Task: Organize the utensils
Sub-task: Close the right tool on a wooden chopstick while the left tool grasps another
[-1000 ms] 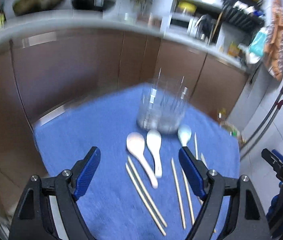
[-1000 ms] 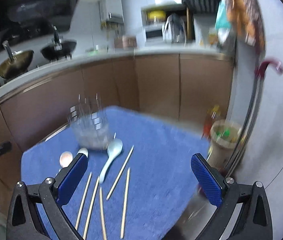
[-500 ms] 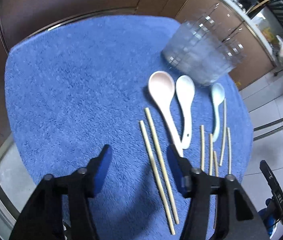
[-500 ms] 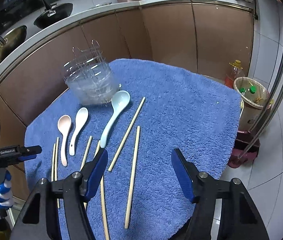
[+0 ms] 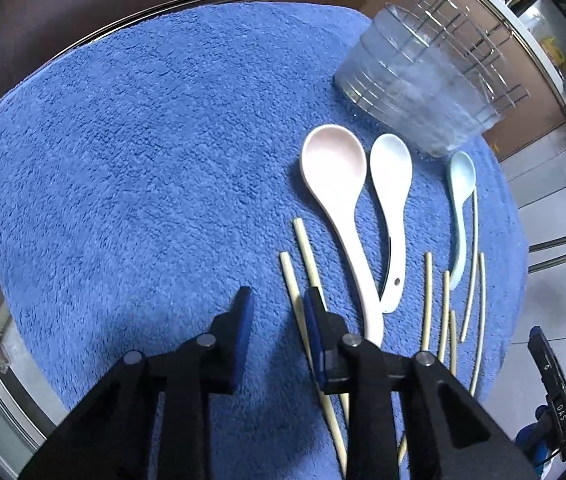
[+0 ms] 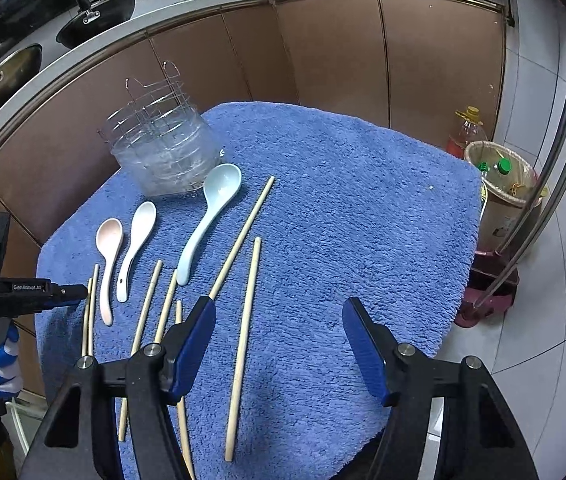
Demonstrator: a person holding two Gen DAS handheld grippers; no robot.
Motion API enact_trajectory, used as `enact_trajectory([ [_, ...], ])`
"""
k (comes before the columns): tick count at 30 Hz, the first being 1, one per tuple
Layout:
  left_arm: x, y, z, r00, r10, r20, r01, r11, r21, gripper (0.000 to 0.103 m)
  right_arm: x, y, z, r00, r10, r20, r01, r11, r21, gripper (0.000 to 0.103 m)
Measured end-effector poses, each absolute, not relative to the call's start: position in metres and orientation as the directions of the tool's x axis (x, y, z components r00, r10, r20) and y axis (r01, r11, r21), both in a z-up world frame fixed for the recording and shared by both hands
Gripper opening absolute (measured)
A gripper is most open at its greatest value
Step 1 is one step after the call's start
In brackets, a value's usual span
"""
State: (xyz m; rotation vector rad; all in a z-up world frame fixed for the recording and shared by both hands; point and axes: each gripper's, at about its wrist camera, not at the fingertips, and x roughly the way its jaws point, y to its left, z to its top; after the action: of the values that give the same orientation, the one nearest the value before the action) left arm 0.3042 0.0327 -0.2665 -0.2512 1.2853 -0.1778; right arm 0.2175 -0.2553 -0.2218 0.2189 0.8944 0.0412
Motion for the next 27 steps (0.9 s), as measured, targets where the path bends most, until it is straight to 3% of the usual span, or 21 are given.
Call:
enact_trajectory([
  [9, 0.315, 0.013, -0.265, 0.247, -0.202, -0.948, 0.032, 0.979, -0.201, 0.024, 0.227, -0.247, -0.232, 0.597, 0.123, -0.793, 0.024, 0.985, 0.171, 0.064],
  [19, 0.314, 0.032, -0.265, 0.202, -0.218, -0.955, 0.018, 0.976, -0.219, 0.019, 0.238, -0.242, -0.234, 0.584, 0.128, -0.801, -0.005, 0.988, 0.154, 0.064],
  [25, 0.323, 0.016, -0.264, 0.171, -0.163, -0.972, 0.035, 0.987, -0.159, 0.019, 0.248, -0.238, -0.235, 0.568, 0.141, -0.811, -0.037, 0.989, 0.146, 0.064],
  [27, 0.328, 0.008, -0.265, 0.164, -0.15, -0.975, 0.024, 0.989, -0.148, 0.015, 0.255, -0.237, -0.233, 0.555, 0.151, -0.818, -0.055, 0.988, 0.145, 0.059],
])
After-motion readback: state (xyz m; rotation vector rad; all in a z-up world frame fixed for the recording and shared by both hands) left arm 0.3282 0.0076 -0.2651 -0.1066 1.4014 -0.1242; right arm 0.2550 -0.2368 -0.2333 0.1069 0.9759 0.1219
